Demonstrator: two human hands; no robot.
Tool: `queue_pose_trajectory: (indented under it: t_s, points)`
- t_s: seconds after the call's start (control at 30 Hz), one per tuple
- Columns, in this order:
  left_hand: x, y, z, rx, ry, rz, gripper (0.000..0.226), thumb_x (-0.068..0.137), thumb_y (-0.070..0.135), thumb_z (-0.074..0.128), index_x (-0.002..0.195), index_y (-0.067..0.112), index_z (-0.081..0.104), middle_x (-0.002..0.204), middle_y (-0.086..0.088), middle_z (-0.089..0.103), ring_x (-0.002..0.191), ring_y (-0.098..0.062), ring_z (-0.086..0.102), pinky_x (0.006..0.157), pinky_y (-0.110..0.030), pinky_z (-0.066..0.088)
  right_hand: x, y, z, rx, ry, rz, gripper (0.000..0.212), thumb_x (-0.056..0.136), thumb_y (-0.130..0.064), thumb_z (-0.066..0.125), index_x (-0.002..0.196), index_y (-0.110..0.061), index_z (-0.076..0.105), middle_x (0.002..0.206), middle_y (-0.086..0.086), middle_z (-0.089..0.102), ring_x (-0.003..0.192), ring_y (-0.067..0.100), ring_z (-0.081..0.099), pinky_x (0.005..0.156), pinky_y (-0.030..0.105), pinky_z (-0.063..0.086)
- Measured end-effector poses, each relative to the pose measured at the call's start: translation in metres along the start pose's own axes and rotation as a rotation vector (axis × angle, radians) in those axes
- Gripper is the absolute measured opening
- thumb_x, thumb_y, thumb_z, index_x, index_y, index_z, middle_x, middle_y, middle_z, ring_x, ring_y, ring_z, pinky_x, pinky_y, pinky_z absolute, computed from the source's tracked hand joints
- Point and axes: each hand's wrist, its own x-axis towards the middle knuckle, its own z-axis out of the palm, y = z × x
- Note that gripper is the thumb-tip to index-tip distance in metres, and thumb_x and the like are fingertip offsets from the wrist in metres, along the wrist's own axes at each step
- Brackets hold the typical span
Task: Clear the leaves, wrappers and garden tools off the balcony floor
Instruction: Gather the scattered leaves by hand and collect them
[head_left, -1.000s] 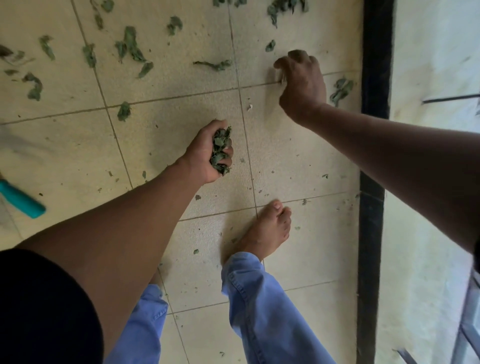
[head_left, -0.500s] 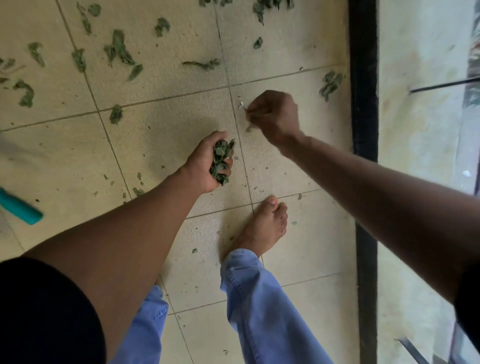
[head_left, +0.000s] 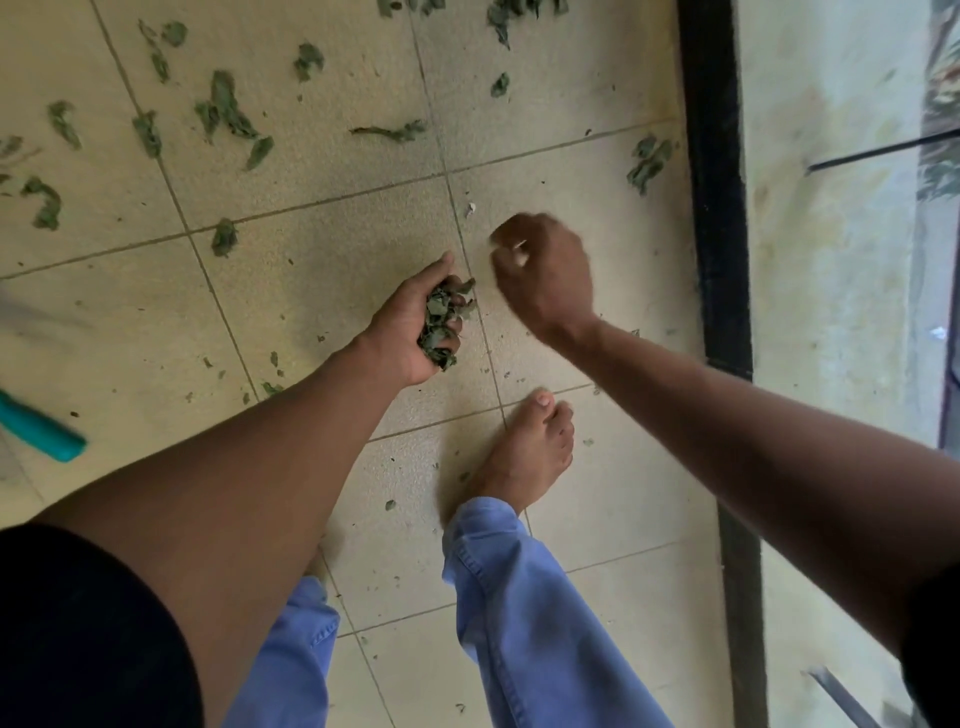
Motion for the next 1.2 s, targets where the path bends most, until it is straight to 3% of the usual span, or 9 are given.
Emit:
queue_pose_trajectory:
  t_s: [0.1, 0.2, 0.33, 0.53, 0.67, 0.8, 0.97, 1.07, 1.2]
  points:
    - [0.003, 0.001, 0.0, 0.014, -0.003, -0.011, 0.031, 0.086, 0.045, 0.078, 0.076, 0.026, 0.056, 0.066, 0.007, 0.057, 0.046, -0.007, 0.045, 0.037, -0.019, 0.028, 0.036, 0.039, -0.027, -0.385, 0.039, 0.059, 0.056, 0.094, -0.004, 0.054, 0.147, -0.018, 0.046, 0.153, 0.01, 0.042, 0.136, 0.027, 0.041, 0.112, 0.034, 0.04]
    - [0.005, -0.002, 0.0, 0.02, -0.004, -0.013, 0.032, 0.084, 0.044, 0.081, 0.079, 0.026, 0.055, 0.067, 0.006, 0.057, 0.046, -0.008, 0.047, 0.036, -0.019, 0.03, 0.068, 0.069, -0.052, -0.602, -0.016, 0.11, 0.08, 0.087, 0.01, 0.053, 0.158, -0.018, 0.027, 0.165, 0.018, 0.019, 0.147, 0.037, 0.029, 0.121, 0.047, 0.034]
    - [0.007, -0.009, -0.005, 0.031, -0.007, -0.008, 0.033, 0.083, 0.044, 0.082, 0.08, 0.026, 0.054, 0.067, 0.006, 0.058, 0.046, -0.008, 0.047, 0.037, -0.018, 0.03, 0.083, 0.096, -0.067, -0.666, 0.022, 0.102, 0.06, 0.09, 0.007, 0.06, 0.144, -0.01, 0.041, 0.146, 0.022, 0.043, 0.126, 0.04, 0.049, 0.103, 0.052, 0.052]
    - [0.004, -0.019, -0.017, 0.042, -0.028, -0.017, 0.032, 0.085, 0.043, 0.08, 0.079, 0.027, 0.053, 0.066, 0.006, 0.057, 0.045, -0.008, 0.047, 0.037, -0.019, 0.029, 0.075, 0.107, -0.06, -0.685, 0.056, -0.006, 0.019, 0.094, 0.005, 0.058, 0.111, -0.001, 0.054, 0.116, 0.022, 0.055, 0.102, 0.037, 0.057, 0.089, 0.049, 0.058]
    - [0.0, -0.026, -0.026, 0.054, -0.049, -0.033, 0.032, 0.085, 0.043, 0.08, 0.079, 0.026, 0.053, 0.066, 0.006, 0.057, 0.045, -0.008, 0.047, 0.037, -0.019, 0.029, 0.066, 0.107, -0.052, -0.6, 0.069, -0.019, 0.015, 0.099, -0.001, 0.053, 0.11, -0.005, 0.063, 0.111, 0.016, 0.059, 0.098, 0.029, 0.059, 0.087, 0.04, 0.057]
    - [-0.011, -0.032, -0.038, 0.056, -0.04, -0.042, 0.032, 0.085, 0.044, 0.079, 0.078, 0.026, 0.053, 0.066, 0.006, 0.057, 0.046, -0.008, 0.046, 0.037, -0.019, 0.028, 0.031, 0.063, -0.037, -0.129, 0.026, 0.087, 0.018, 0.099, -0.007, 0.059, 0.099, -0.019, 0.073, 0.093, -0.007, 0.067, 0.077, -0.002, 0.063, 0.07, 0.014, 0.053]
    - [-0.04, -0.042, -0.06, 0.064, -0.032, -0.079, 0.028, 0.09, 0.042, 0.073, 0.076, 0.026, 0.055, 0.068, 0.005, 0.055, 0.045, -0.009, 0.046, 0.036, -0.018, 0.027, -0.042, -0.013, 0.007, 0.581, -0.362, 0.274, 0.013, 0.083, 0.016, 0.07, 0.088, 0.004, 0.073, 0.075, 0.015, 0.075, 0.069, 0.025, 0.075, 0.066, 0.037, 0.064]
    - [-0.058, -0.046, -0.079, 0.054, -0.033, -0.06, 0.031, 0.092, 0.041, 0.067, 0.065, 0.024, 0.062, 0.07, 0.001, 0.052, 0.045, -0.008, 0.045, 0.035, -0.019, 0.027, -0.079, -0.045, 0.041, 0.602, -0.45, 0.269, 0.016, 0.079, 0.009, 0.078, 0.088, -0.003, 0.074, 0.079, 0.015, 0.076, 0.071, 0.024, 0.072, 0.067, 0.038, 0.063]
    - [-0.081, -0.05, -0.115, 0.015, 0.02, -0.035, 0.042, 0.091, 0.038, 0.068, 0.052, 0.023, 0.067, 0.06, 0.004, 0.05, 0.045, -0.008, 0.045, 0.034, -0.02, 0.028, -0.115, -0.08, 0.08, 0.473, -0.312, 0.15, 0.018, 0.077, -0.001, 0.082, 0.087, -0.012, 0.072, 0.076, 0.003, 0.076, 0.071, 0.018, 0.074, 0.068, 0.04, 0.062]
